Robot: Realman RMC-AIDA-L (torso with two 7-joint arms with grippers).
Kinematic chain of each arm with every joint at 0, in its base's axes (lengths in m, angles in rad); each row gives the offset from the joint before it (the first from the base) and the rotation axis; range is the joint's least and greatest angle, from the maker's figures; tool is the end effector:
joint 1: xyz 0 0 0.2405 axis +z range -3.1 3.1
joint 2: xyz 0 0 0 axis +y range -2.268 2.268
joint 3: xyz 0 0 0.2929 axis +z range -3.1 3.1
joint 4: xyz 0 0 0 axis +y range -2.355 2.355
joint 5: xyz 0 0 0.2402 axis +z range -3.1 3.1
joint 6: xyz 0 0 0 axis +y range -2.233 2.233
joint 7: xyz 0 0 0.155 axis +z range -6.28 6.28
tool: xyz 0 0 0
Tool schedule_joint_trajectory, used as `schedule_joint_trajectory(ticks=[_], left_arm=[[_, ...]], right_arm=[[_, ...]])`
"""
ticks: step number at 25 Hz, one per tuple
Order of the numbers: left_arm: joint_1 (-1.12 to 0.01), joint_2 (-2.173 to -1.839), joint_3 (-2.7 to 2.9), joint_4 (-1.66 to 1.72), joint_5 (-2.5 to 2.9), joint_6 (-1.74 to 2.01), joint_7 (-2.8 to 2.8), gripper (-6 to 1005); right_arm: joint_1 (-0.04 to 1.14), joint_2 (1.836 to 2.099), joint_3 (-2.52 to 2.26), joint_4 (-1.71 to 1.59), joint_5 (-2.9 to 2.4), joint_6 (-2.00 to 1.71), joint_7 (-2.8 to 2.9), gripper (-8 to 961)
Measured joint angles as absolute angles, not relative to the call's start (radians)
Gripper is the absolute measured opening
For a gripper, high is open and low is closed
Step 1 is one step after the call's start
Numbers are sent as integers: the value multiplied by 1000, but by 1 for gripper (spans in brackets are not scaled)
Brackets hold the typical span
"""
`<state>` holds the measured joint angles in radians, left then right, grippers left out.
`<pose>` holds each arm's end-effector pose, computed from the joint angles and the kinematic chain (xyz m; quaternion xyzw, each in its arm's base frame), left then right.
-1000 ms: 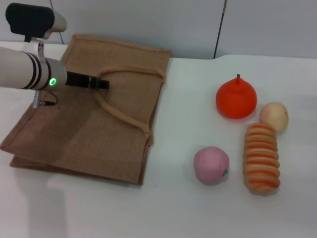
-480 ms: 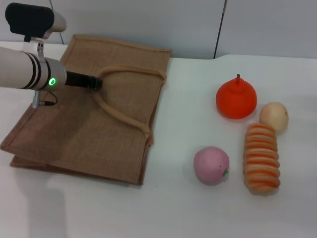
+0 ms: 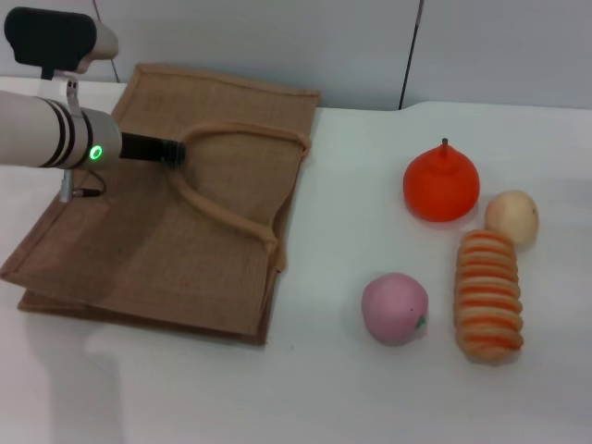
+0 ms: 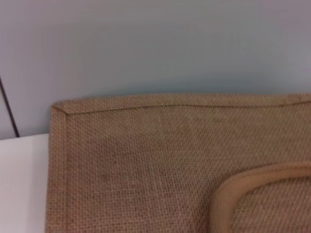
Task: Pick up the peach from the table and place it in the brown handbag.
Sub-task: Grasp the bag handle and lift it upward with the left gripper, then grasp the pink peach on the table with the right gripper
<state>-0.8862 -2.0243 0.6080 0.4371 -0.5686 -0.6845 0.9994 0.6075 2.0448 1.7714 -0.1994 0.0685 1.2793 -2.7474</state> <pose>-0.3133 0.5225 -0.0159 -0.8025 -0.4513 -0.0377 0.3885 0.4012 0.3824 -0.0094 -0.6417 0.2985 0.3301 0.6246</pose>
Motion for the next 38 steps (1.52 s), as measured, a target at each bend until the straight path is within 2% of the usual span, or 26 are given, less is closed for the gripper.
schedule_joint_trajectory(ticks=[5,15,30,32,38], left_arm=[[-863,-2026,606,446,-668,-668,1010,127],[-735,-2014,603,489,-1124,-818,1277,128],[-596,-1981,601,476,-1593,-1216,1602,121],[-593,-1981,601,474,-1600,-1232,1610,122],[-589,-1980,601,465,-1613,-1269,1618,121]], right_arm=[[604,2035,1758,-188,-38,1292,-2673,833],[620,2013,1616,-133,-312,1346,-2644,832],[755,1988,1101,-122,-406,1443,-2510,830],[780,1991,1051,-136,-407,1430,-2480,830],[868,2023,984,-256,-408,1401,-2434,829]])
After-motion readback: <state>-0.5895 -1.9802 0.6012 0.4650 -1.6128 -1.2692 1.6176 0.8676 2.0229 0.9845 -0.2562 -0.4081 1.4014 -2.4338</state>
